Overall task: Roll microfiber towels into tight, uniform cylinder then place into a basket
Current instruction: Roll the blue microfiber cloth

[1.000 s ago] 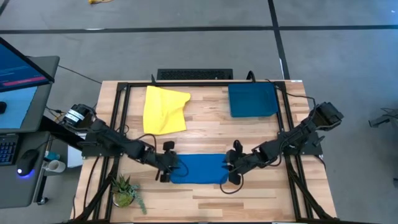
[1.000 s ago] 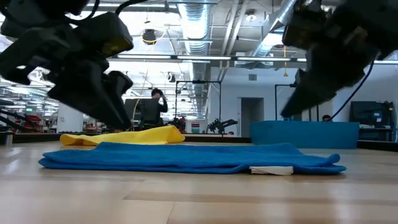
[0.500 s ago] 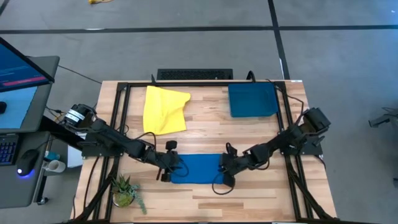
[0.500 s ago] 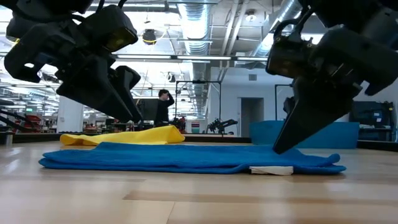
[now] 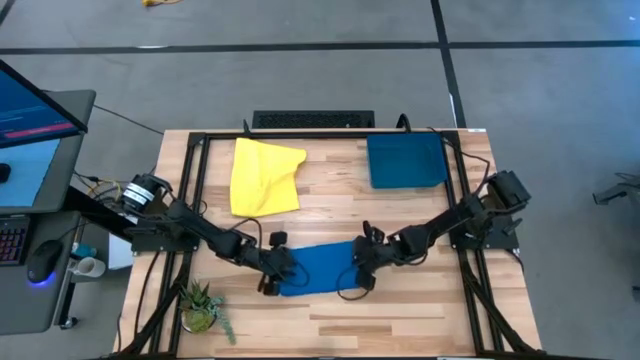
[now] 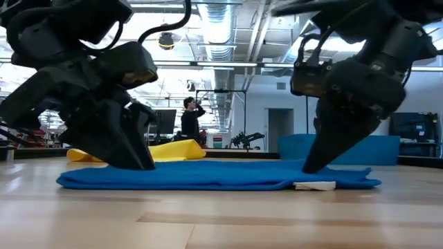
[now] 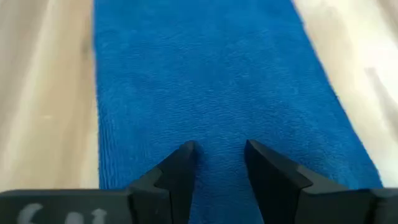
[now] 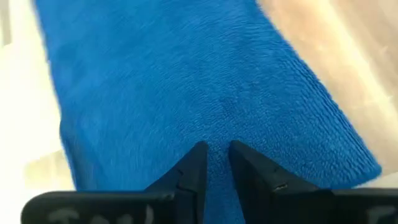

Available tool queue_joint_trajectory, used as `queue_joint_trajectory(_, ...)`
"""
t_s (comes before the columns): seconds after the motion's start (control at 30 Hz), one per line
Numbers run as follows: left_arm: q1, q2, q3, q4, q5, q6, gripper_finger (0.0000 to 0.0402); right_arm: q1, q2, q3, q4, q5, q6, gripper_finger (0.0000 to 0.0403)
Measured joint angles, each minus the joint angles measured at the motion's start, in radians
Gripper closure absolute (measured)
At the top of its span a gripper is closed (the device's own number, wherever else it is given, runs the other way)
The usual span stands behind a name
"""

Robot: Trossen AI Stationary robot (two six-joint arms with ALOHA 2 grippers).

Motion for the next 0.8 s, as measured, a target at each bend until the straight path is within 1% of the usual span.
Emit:
queue_joint_trajectory(0.2, -0.002, 0.022, 0.001, 0.059, 0.034, -0.054, 0.0267, -0.074, 0.002, -0.003, -0.003, 0.061, -0.057, 0.0306)
queue_joint_trajectory(0.27, -0.003, 0.022, 0.0, 0.066, 0.05, -0.088, 0.0267, -0.097, 0.002, -0.003, -0.001, 0.062, -0.077, 0.0306)
queue_joint_trajectory(0.4, -0.016, 0.022, 0.0, 0.069, 0.051, -0.136, 0.0267, -0.127, 0.004, -0.005, 0.022, 0.061, -0.107, 0.0306)
queue_joint_trajectory(0.6, -0.041, 0.023, -0.003, 0.114, 0.059, -0.112, 0.0267, -0.155, 0.006, -0.006, 0.112, 0.08, -0.181, 0.0306)
queue_joint_trajectory(0.8, -0.043, 0.023, 0.001, 0.135, 0.049, -0.061, 0.0267, -0.137, 0.006, -0.006, 0.113, 0.078, -0.183, 0.0306)
